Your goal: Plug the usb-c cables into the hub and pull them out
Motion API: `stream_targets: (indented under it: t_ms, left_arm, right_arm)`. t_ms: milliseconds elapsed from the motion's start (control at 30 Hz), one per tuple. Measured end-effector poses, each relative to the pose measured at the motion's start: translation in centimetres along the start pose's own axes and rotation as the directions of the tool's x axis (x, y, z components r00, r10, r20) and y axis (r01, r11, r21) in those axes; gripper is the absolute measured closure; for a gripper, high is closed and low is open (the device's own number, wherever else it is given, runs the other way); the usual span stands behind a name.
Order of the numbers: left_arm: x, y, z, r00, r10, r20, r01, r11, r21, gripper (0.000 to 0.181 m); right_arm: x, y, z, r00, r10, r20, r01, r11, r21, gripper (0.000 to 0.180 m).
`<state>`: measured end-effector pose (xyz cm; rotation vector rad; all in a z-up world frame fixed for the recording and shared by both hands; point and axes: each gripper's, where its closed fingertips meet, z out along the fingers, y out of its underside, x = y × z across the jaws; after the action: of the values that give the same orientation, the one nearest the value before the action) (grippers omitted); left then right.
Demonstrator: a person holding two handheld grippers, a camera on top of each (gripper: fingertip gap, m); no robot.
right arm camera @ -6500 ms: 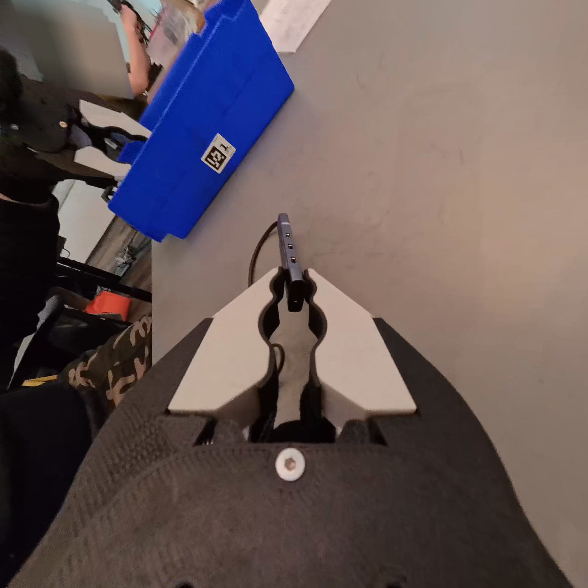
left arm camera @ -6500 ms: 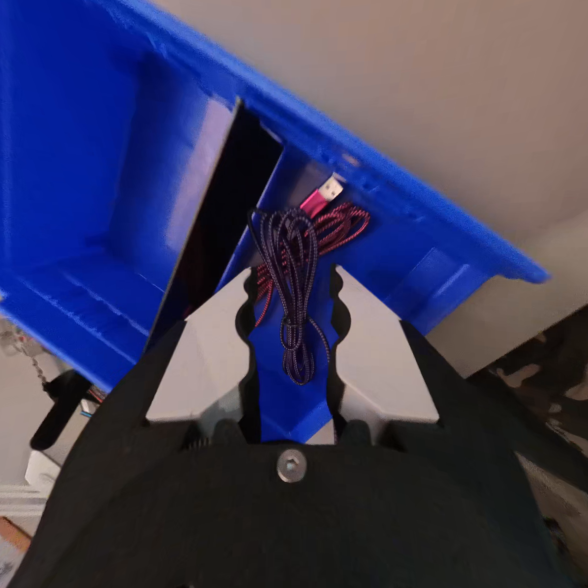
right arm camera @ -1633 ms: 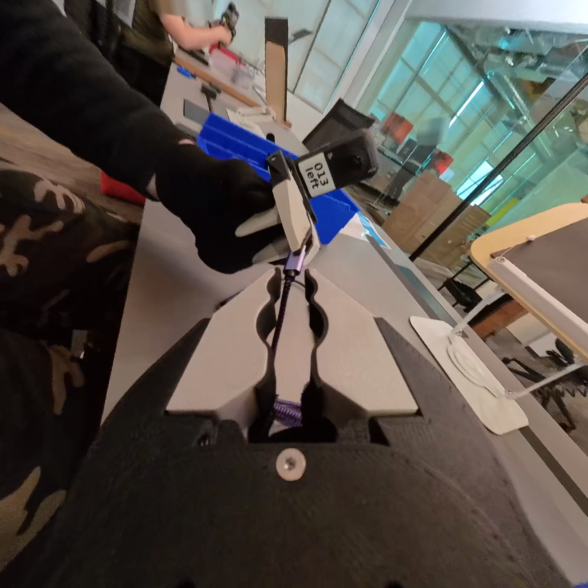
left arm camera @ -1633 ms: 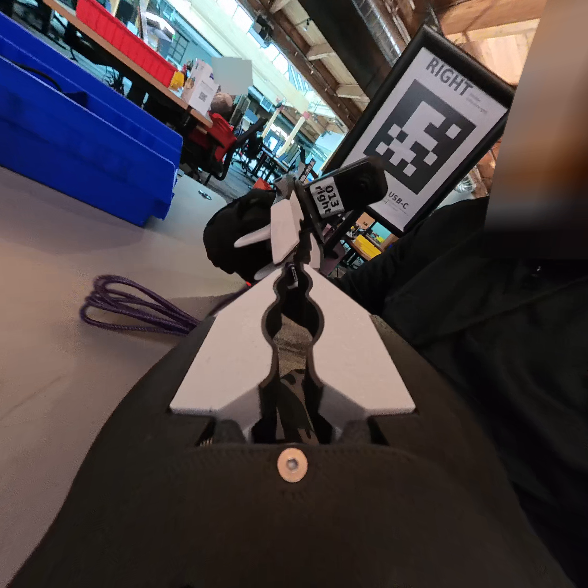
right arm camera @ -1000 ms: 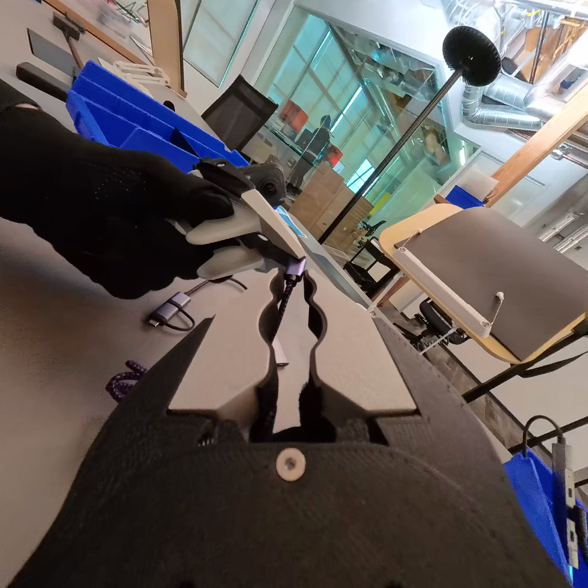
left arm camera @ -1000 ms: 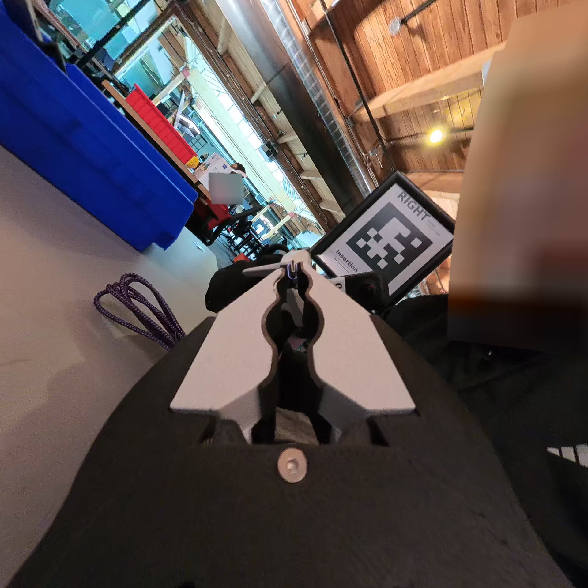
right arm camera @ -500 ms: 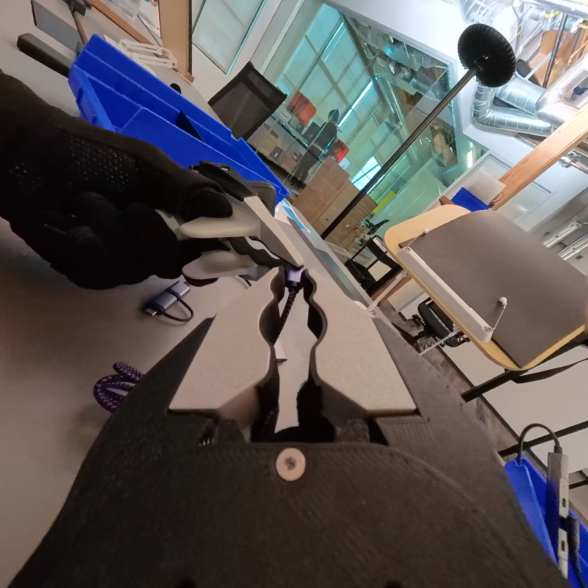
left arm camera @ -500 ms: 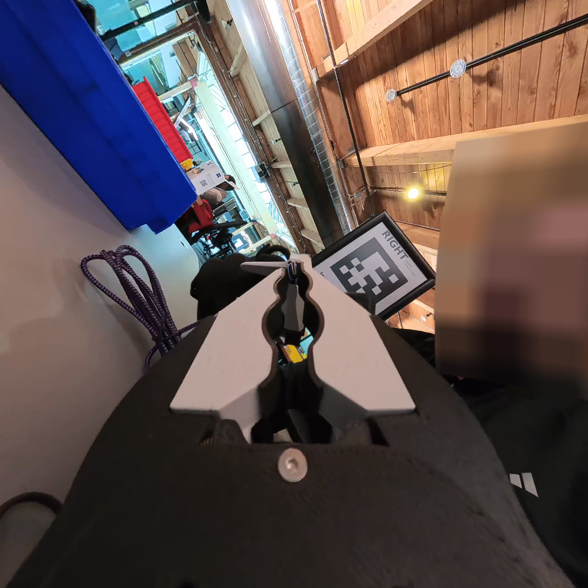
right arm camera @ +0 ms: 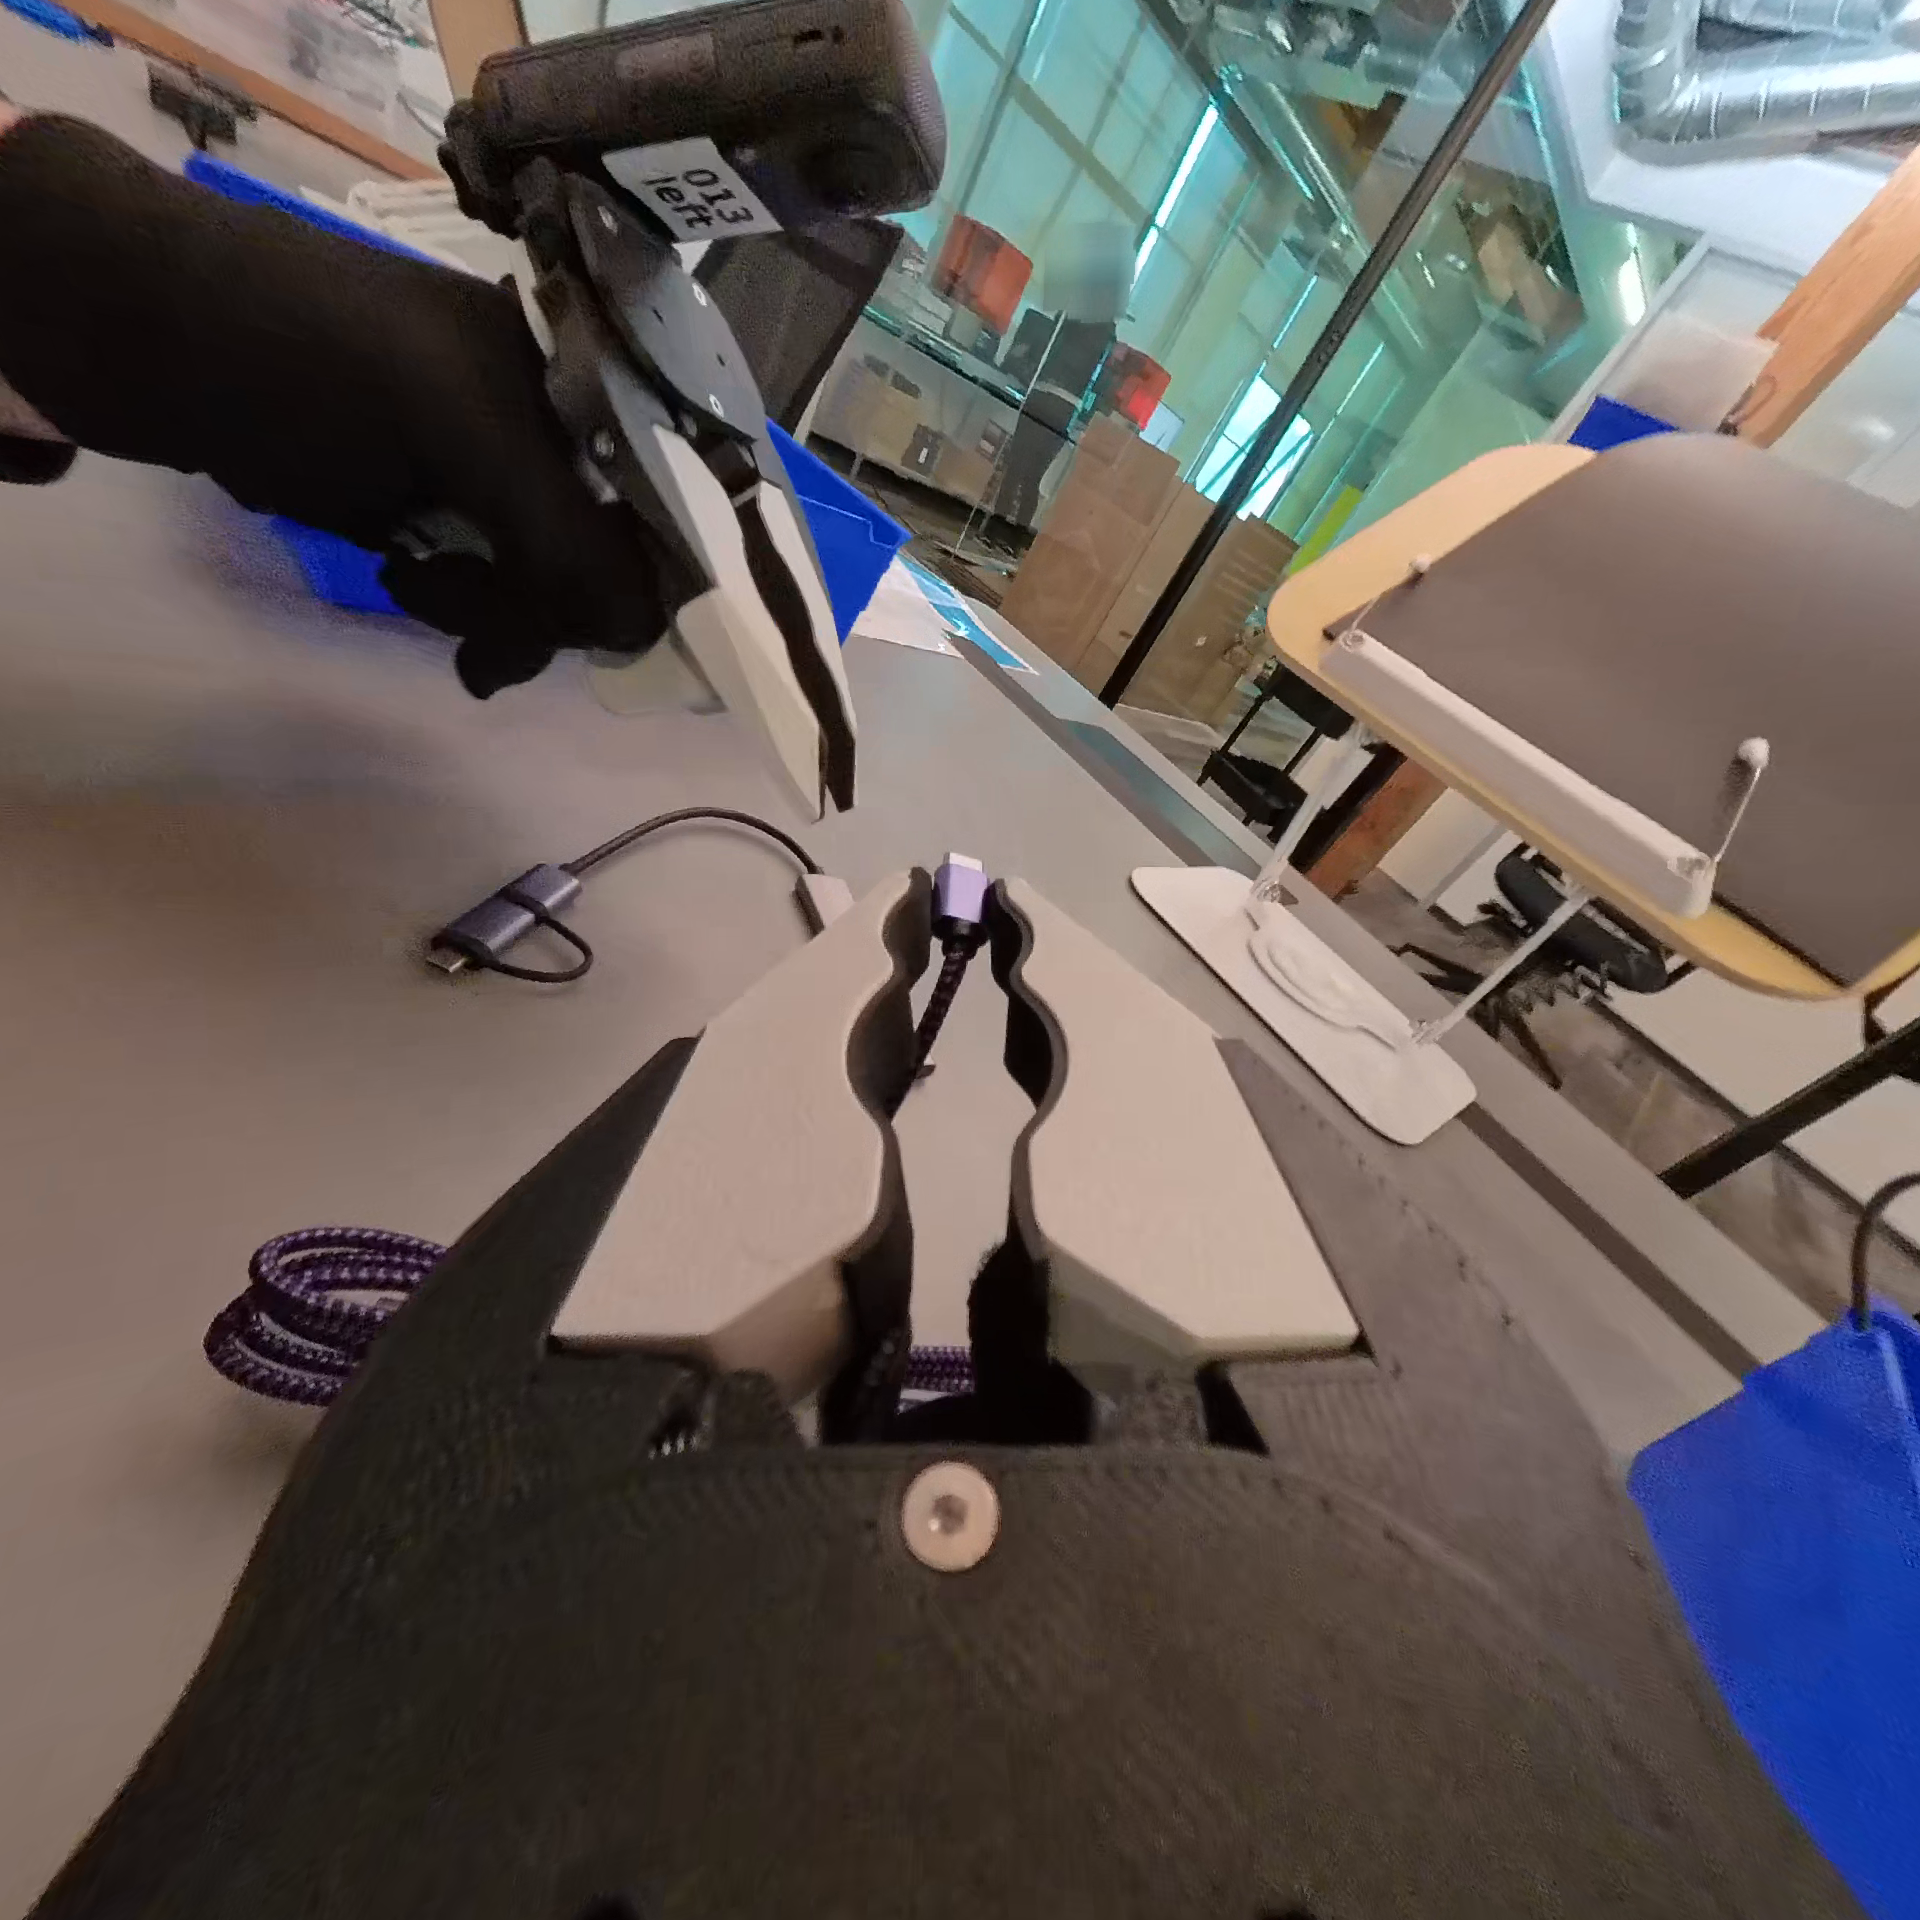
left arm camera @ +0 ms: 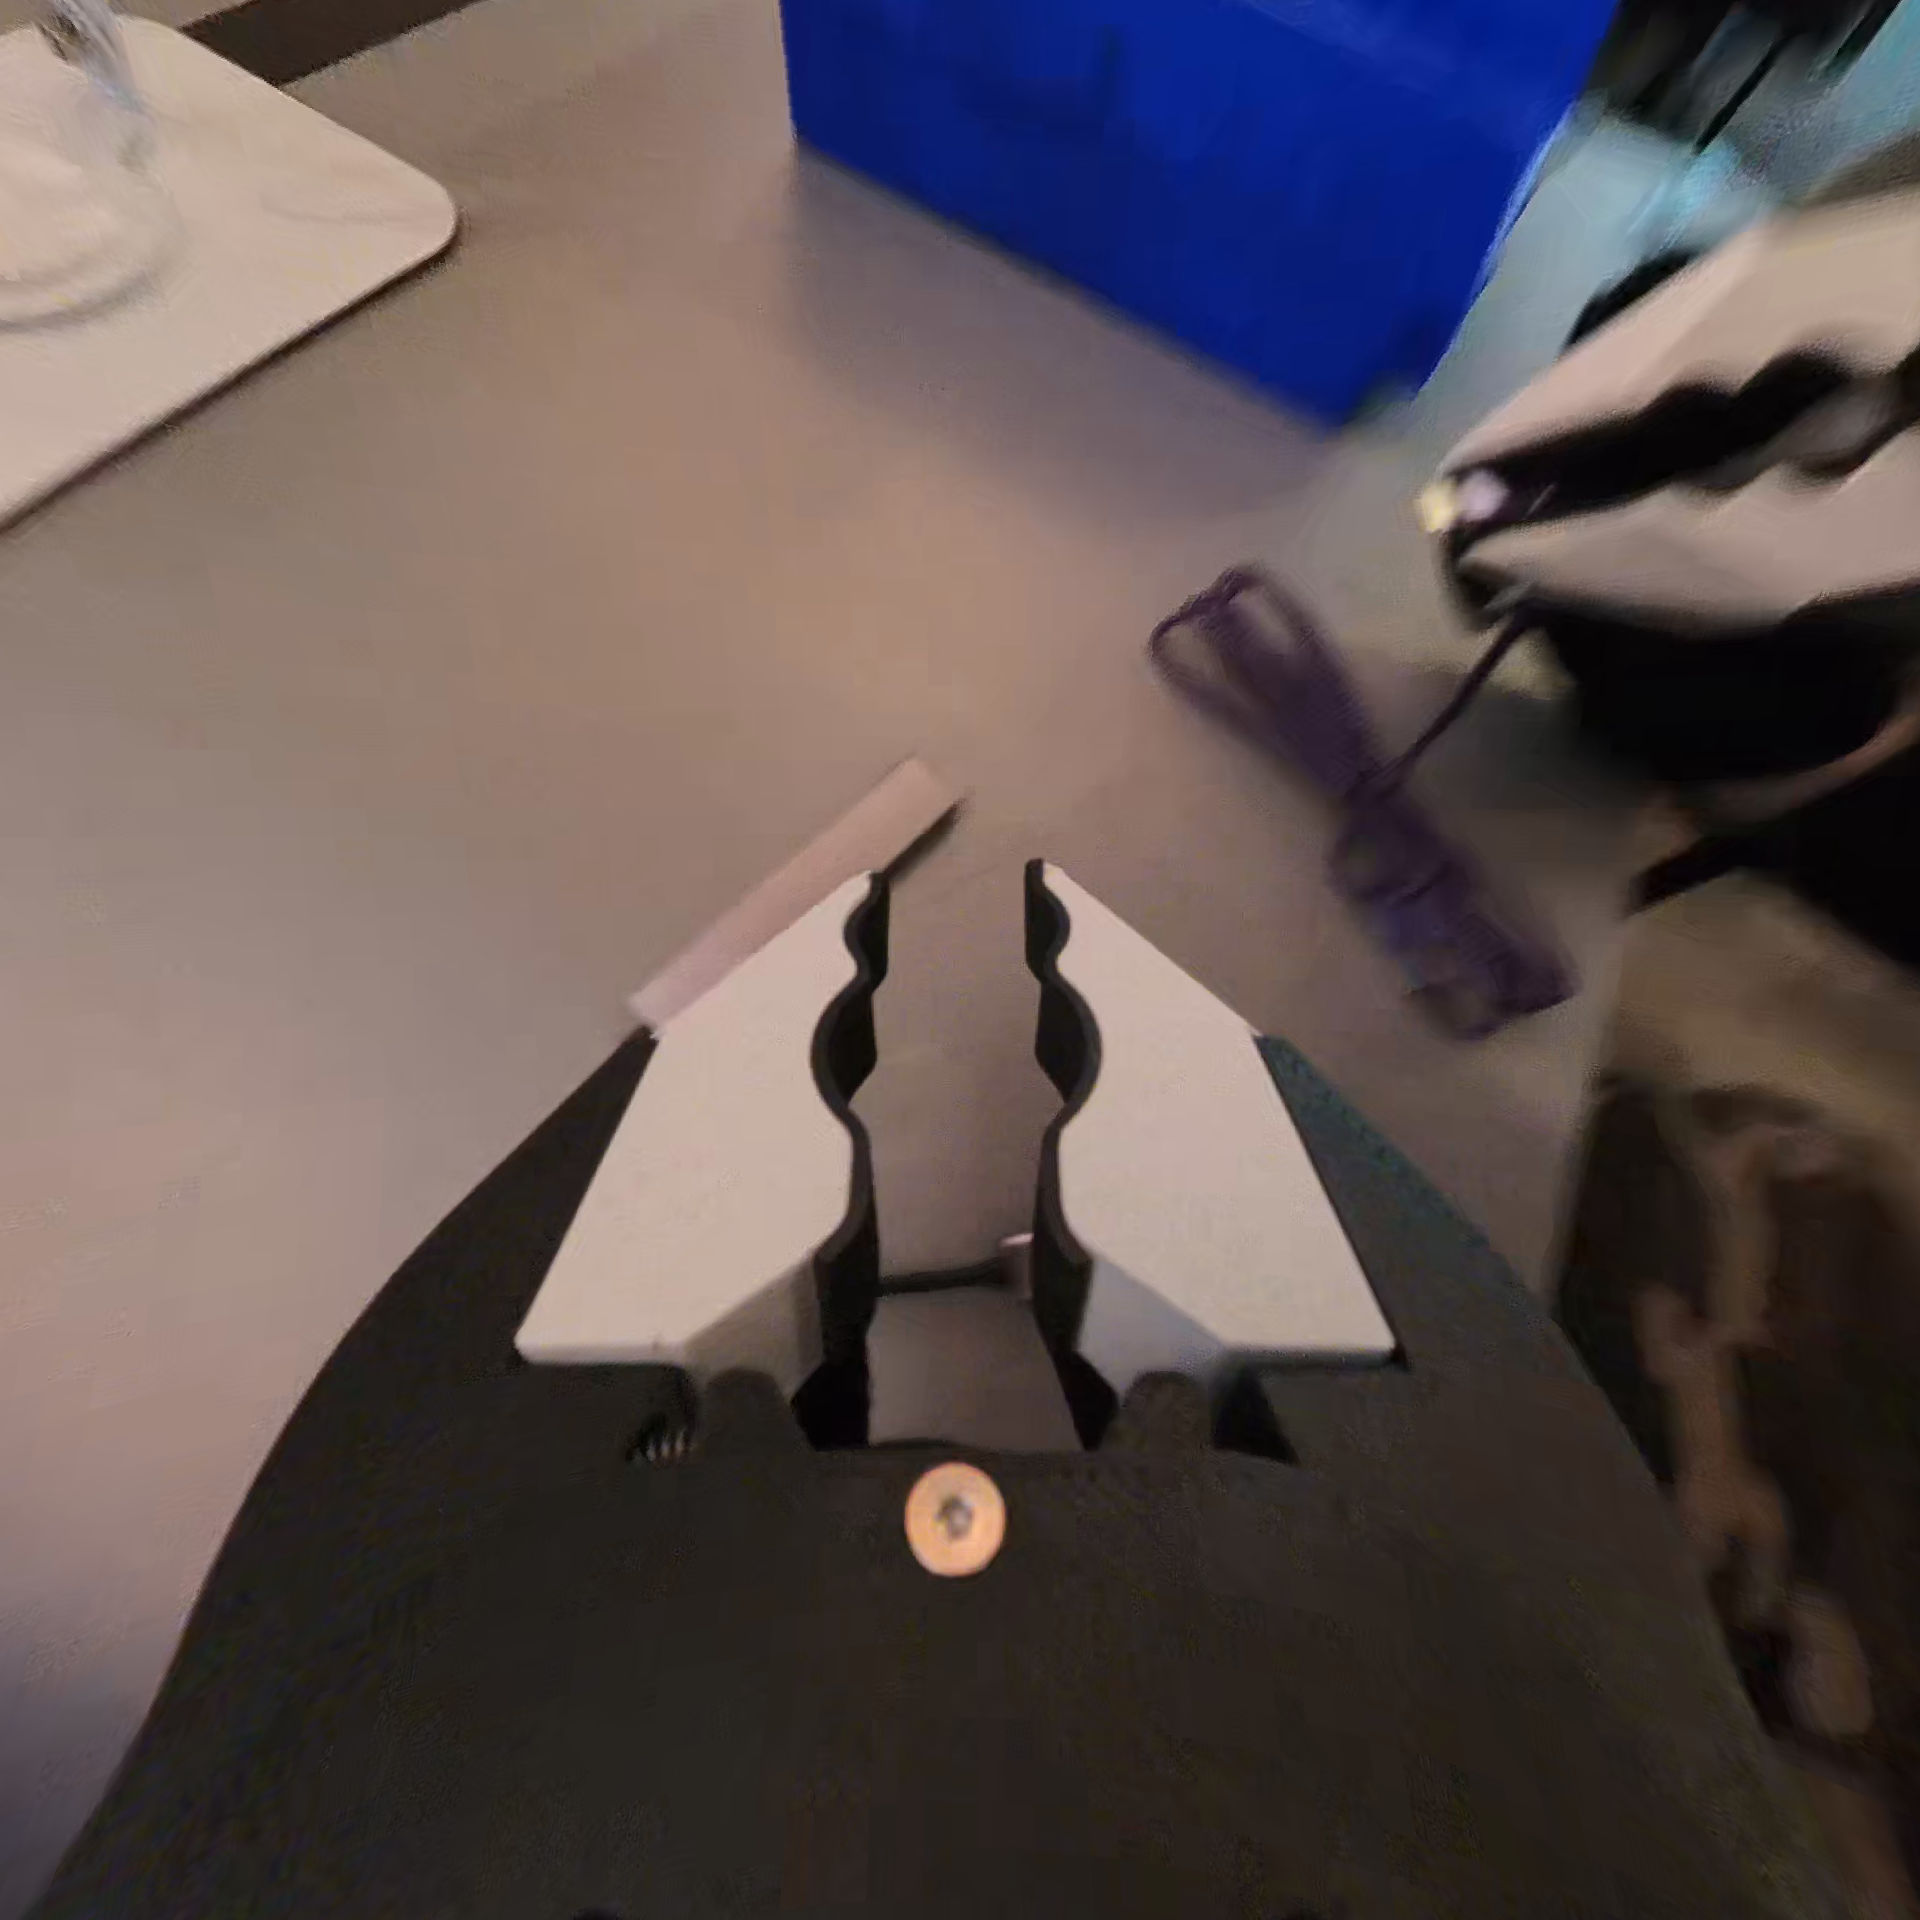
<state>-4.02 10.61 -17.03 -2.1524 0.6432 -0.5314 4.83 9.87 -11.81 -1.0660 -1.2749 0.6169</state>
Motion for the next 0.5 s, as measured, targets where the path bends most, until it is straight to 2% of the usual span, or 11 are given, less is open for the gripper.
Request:
stream_targets:
  t_ms: [67, 267, 333, 500]
  left_arm:
    - [-1.5, 0.6, 0.9, 0.988, 0.139, 0.061, -0.130, 0.984, -0.124, 0.153]
    - [-2.1, 2.4, 5.4, 0.904, 0.421, -0.068, -0.414, 0.830, -0.374, 0.145]
    - [-1.9, 3.3, 6.6, 0.880, 0.456, -0.132, -0.465, 0.772, -0.433, 0.142]
    - [-1.8, 2.2, 8.0, 0.868, 0.468, -0.164, -0.491, 0.761, -0.425, 0.160]
  right_arm:
    - [0.5, 0.3, -0.1, 0.999, 0.030, -0.010, -0.030, 1.000, -0.002, 0.172]
    - [1.0, 1.0, 0.0, 0.997, 0.073, -0.009, -0.073, 0.997, -0.019, 0.172]
    - [1.2, 1.2, 0.0, 0.995, 0.098, -0.004, -0.098, 0.995, -0.019, 0.172]
    - [1.3, 1.5, 0.0, 0.992, 0.129, 0.008, -0.129, 0.991, -0.021, 0.172]
